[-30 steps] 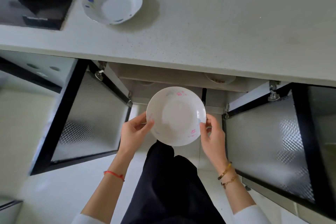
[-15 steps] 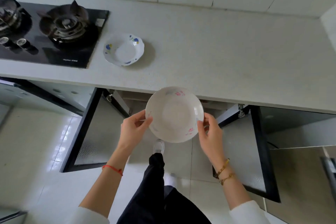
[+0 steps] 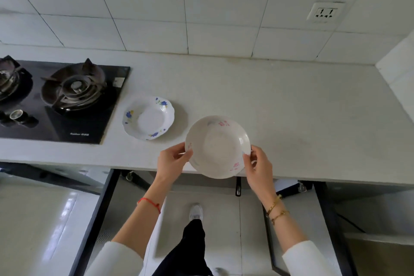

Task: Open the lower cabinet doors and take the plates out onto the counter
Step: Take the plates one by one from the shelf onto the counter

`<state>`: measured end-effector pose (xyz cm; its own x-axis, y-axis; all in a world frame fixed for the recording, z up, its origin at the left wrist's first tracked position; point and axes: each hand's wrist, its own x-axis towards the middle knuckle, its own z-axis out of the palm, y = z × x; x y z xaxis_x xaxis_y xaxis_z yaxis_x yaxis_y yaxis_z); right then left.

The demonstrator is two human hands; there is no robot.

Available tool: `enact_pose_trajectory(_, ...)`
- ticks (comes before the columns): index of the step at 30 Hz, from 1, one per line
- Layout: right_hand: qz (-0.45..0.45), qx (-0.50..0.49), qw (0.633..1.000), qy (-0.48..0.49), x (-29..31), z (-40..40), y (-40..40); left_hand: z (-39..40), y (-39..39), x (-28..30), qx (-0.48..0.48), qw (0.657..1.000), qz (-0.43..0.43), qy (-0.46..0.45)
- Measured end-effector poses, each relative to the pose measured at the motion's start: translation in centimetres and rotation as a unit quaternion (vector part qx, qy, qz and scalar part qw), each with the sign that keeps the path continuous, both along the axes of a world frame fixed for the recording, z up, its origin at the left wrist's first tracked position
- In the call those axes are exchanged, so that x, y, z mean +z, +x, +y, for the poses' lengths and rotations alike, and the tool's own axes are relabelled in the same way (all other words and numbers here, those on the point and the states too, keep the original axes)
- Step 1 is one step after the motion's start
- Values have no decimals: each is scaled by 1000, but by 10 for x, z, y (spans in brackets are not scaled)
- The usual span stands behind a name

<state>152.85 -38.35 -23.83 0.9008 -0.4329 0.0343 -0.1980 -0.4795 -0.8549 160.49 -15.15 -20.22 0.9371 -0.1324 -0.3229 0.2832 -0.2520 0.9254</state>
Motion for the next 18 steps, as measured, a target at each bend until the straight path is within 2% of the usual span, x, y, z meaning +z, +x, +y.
enact_pose_trajectory(9,48,4,999,-8,-11,-14,96,-14,90,-15,-15,997,73,-21)
enact_pose_trajectory(18,116,8,993,-19,-37,-11,137,-11,124,-43,-21,991,127,-21)
